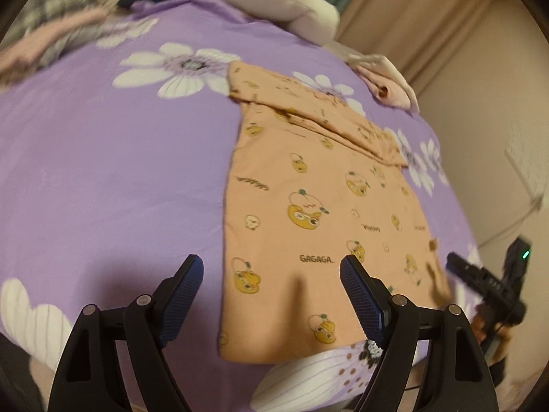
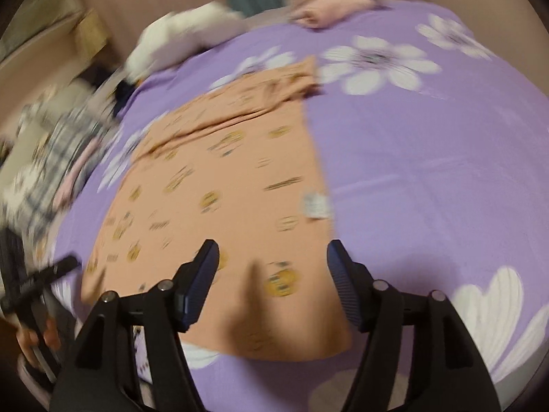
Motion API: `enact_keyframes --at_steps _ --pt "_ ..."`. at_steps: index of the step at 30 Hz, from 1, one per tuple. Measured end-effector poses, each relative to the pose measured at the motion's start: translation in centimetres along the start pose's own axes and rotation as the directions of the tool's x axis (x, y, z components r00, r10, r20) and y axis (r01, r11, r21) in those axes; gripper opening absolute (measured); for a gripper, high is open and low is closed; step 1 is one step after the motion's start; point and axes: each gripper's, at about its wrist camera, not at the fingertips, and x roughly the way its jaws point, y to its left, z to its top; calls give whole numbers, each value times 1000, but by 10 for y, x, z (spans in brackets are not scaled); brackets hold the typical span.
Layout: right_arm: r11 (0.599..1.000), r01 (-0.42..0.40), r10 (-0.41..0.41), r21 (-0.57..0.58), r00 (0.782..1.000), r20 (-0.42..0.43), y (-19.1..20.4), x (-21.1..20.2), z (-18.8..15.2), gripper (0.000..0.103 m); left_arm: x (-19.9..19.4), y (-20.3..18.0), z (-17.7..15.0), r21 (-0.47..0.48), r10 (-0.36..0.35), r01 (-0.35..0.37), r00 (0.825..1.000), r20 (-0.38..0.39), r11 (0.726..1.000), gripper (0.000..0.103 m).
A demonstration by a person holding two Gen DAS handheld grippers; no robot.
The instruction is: Fold small clothes
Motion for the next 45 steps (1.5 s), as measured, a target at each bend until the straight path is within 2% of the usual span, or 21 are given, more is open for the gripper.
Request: enact_keyframes --at_steps 4,7,10,14,23,45 --pt "990 -39 41 133 999 -17 -28 -1 -4 67 3 17 -2 -92 -94 91 995 -24 992 82" --pt "977 -82 90 198 995 -33 -40 0 -10 67 7 26 -2 -163 -180 172 983 -34 972 83" --pt "960 -144 157 241 987 -38 -46 -1 -12 68 9 29 -1 -187 -211 201 977 -32 961 83" --pt "948 -197 217 248 975 -55 -42 2 -14 69 11 30 0 -198 -227 216 973 -33 956 83" --pt "942 -225 248 248 967 -64 -36 12 -9 69 16 33 4 -213 -247 236 969 -28 948 83" --pt "927 -302 328 222 940 -92 -19 37 6 69 48 8 29 -140 -284 271 955 -83 953 83"
